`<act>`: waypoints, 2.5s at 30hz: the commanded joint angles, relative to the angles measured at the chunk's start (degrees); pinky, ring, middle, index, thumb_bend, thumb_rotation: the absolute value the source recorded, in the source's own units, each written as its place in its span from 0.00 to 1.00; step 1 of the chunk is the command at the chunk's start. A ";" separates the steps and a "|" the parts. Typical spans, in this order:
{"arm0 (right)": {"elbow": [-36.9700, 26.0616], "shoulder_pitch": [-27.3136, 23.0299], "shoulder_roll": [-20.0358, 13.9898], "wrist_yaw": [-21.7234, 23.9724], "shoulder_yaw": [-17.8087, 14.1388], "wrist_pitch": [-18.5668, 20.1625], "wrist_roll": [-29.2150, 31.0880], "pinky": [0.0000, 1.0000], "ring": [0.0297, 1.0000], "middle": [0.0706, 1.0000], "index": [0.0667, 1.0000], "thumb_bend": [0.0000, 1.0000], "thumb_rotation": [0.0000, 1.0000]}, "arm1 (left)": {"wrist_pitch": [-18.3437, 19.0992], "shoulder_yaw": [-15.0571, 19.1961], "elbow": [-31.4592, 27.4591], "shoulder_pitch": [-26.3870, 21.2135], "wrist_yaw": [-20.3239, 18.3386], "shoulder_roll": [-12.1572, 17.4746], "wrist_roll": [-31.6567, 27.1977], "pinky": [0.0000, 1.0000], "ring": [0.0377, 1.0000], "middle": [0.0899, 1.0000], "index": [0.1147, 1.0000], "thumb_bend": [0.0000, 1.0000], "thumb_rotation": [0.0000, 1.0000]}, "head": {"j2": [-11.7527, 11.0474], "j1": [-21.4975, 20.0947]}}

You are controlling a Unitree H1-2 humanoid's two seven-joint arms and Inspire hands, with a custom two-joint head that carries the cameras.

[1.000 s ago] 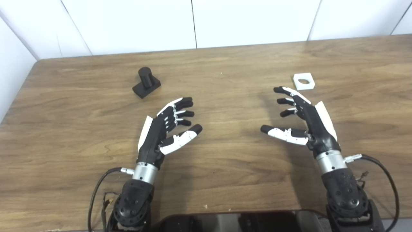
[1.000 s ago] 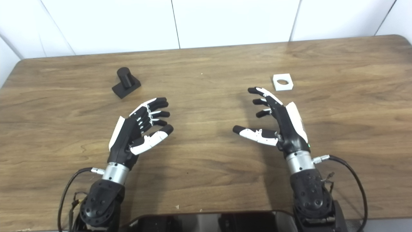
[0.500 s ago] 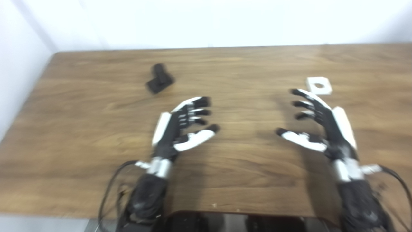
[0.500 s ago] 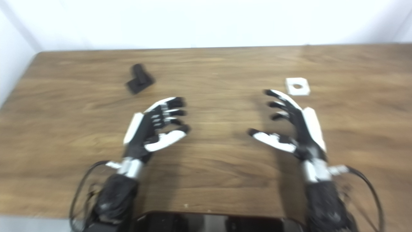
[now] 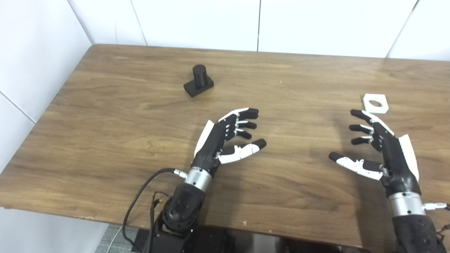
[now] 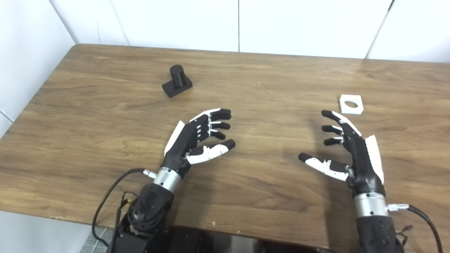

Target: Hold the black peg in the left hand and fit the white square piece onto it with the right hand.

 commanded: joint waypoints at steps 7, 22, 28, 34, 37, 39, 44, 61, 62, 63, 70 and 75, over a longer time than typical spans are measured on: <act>-2.67 -1.52 -0.16 0.25 -0.41 0.21 0.76 0.56 0.73 0.84 0.78 0.68 0.07 | 0.32 1.54 -4.11 -3.55 0.74 2.87 3.69 0.58 0.69 0.74 0.68 0.65 0.21 | -0.18 0.08; -2.18 -2.16 -0.44 0.57 -0.41 0.40 0.78 0.55 0.69 0.81 0.77 0.68 0.03 | 14.56 5.08 -11.01 -9.65 0.59 8.01 15.02 0.55 0.66 0.70 0.63 0.67 0.19 | -0.64 0.05; -2.48 -2.03 -0.29 0.65 -0.65 1.15 1.04 0.55 0.69 0.81 0.77 0.68 0.05 | 15.98 4.73 -10.75 -12.09 0.93 10.21 19.99 0.57 0.67 0.71 0.65 0.68 0.22 | -0.64 0.12; -2.40 -1.87 -0.64 0.81 -0.65 0.78 1.00 0.55 0.69 0.81 0.77 0.67 0.05 | 18.31 4.71 -9.42 -15.94 1.32 13.10 27.17 0.59 0.71 0.74 0.66 0.69 0.25 | -0.60 0.50; -2.40 -1.80 -0.61 0.82 -0.69 0.56 1.25 0.54 0.69 0.81 0.77 0.67 0.04 | 18.90 5.15 -8.44 -17.93 1.35 14.41 28.89 0.60 0.72 0.75 0.66 0.69 0.24 | -0.56 0.49; -2.35 -1.64 -0.52 0.78 -0.75 0.39 1.53 0.54 0.69 0.81 0.77 0.67 0.04 | 19.12 5.26 -7.26 -19.40 1.25 15.66 30.29 0.60 0.72 0.75 0.66 0.69 0.24 | -0.57 0.46; -2.46 -1.18 -0.64 0.70 -0.46 0.37 0.66 0.55 0.68 0.80 0.77 0.67 0.04 | 18.83 5.35 -3.83 -22.04 1.95 17.47 32.02 0.54 0.69 0.75 0.65 0.69 0.28 | -0.44 0.36; -3.75 -0.17 -0.54 0.85 -0.30 0.83 0.73 0.53 0.67 0.80 0.76 0.66 0.04 | 20.45 3.08 4.36 -26.93 2.41 20.66 40.01 0.61 0.82 0.85 0.67 0.76 0.43 | -0.18 -0.36; -3.76 -0.13 -0.47 0.81 -0.28 0.70 0.82 0.53 0.67 0.80 0.75 0.66 0.02 | 20.89 2.85 4.53 -27.12 1.75 20.89 40.35 0.70 0.87 0.89 0.69 0.78 0.47 | -0.17 -0.41; -3.82 -0.10 -0.42 0.81 -0.26 0.69 0.86 0.53 0.67 0.80 0.75 0.66 0.02 | 21.32 2.62 4.70 -27.27 1.18 21.09 40.72 0.74 0.89 0.90 0.70 0.80 0.49 | -0.17 -0.48; -4.21 0.06 0.00 0.74 -0.07 1.05 0.68 0.54 0.68 0.79 0.74 0.68 0.01 | 23.48 0.43 7.55 -28.20 -0.74 22.16 43.67 0.88 0.98 0.96 0.74 0.89 0.61 | -0.05 -1.07; -4.57 0.15 0.23 0.66 -0.19 0.99 0.67 0.53 0.67 0.78 0.73 0.68 0.01 | 25.18 -1.43 9.19 -28.40 -2.40 22.54 45.80 0.98 1.00 0.99 0.76 0.91 0.65 | 0.10 -1.25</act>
